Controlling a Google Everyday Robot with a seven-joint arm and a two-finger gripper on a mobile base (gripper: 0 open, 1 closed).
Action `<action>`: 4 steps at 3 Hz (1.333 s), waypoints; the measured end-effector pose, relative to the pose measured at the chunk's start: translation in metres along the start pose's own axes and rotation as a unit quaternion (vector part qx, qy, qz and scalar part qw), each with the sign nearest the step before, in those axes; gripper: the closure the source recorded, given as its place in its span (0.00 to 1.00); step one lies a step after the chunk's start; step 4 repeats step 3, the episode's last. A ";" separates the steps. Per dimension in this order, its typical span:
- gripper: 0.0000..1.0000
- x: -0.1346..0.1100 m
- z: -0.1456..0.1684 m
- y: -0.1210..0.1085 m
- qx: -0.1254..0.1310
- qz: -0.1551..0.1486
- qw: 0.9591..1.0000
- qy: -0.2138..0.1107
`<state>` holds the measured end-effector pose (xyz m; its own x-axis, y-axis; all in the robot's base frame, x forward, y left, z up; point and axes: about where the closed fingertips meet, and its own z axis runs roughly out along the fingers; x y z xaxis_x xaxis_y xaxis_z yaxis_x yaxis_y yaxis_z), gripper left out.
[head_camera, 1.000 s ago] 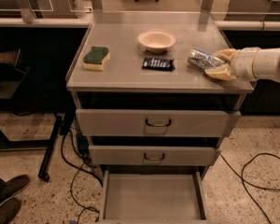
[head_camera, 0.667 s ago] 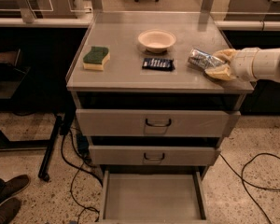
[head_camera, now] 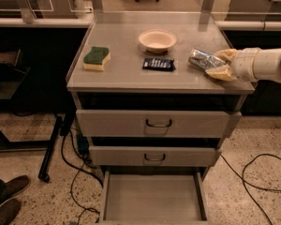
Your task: Pick redbull can from bottom drawer and place on counter
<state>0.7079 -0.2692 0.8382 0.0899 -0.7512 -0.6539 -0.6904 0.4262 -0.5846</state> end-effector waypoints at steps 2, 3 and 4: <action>0.00 0.000 0.000 0.000 0.000 0.000 1.000 0.000; 0.00 0.000 0.000 0.000 0.000 0.000 1.000 0.000; 0.00 0.000 0.000 0.000 0.000 0.000 1.000 0.000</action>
Offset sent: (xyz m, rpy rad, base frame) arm 0.0000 0.0000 0.0000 0.0000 0.0000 0.0000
